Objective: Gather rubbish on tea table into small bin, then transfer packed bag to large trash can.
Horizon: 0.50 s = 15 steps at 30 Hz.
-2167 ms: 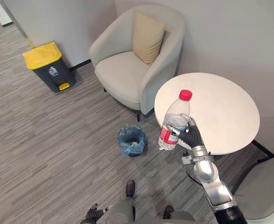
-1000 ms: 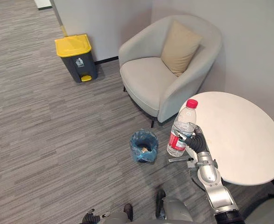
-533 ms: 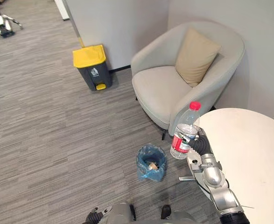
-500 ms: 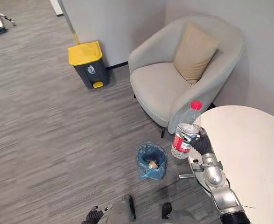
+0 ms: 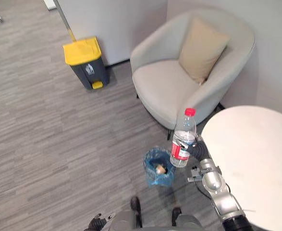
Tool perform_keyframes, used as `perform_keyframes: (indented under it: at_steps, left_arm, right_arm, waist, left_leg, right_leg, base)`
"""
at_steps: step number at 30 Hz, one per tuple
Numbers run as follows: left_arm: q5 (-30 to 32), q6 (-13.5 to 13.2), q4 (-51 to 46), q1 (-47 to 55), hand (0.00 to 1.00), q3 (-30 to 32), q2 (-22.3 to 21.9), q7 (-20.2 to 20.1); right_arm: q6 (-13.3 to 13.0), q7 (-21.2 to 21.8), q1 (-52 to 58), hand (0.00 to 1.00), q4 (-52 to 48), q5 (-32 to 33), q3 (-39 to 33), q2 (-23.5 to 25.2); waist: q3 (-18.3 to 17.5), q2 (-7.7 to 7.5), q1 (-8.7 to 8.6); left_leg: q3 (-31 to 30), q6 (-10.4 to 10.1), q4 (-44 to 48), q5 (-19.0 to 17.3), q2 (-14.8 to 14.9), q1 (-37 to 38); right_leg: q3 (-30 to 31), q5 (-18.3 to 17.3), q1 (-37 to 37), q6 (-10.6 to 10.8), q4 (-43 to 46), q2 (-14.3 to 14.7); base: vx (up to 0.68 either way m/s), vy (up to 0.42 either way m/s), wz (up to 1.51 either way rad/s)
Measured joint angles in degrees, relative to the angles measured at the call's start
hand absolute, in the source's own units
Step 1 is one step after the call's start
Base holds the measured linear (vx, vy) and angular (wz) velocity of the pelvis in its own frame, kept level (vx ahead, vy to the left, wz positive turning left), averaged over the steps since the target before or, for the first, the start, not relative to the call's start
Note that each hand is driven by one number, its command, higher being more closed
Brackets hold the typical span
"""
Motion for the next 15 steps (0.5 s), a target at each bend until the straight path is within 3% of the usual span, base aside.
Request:
perform_keyframes:
  at_steps: [5, 10, 15]
  left_arm:
    - [-3.4, -0.5, -1.7, -6.4, 0.00, 0.0, 0.9, 1.3]
    - [-6.9, -1.0, -6.0, -10.0, 0.00, 0.1, 1.2, 3.6]
    - [-10.0, -1.9, -12.0, -14.7, 0.00, 1.7, 1.1, 5.7]
  right_arm:
    - [0.1, -1.5, -14.0, 1.00, 2.7, -1.2, 3.6, -3.2]
    - [0.5, -3.5, -19.4, 1.00, 1.4, -3.0, 6.1, -6.2]
    - [1.6, -7.3, -25.0, 1.00, -3.2, -5.8, 6.1, -7.7]
  waist:
    - [7.4, 0.13, 0.27]
    - [10.8, 0.48, 1.81]
    - [13.3, 0.28, 2.03]
  left_leg:
    - [-0.6, 0.7, 6.9, -0.1, 0.4, -12.0]
    - [-1.6, 1.1, 14.3, -0.7, 1.0, -24.2]
    - [-2.4, 2.0, 24.4, -2.8, 2.8, -38.6]
  right_leg:
    - [0.4, -3.2, -14.6, -0.3, 12.8, -1.2]
    - [-0.3, -5.2, -26.8, -0.7, 21.6, -2.4]
    - [-1.0, -7.1, -39.7, -1.1, 30.8, -2.9]
  base:
    - [-0.21, -0.003, 0.07]
    - [-0.18, -0.024, 0.15]
    - [-0.14, -0.033, 0.10]
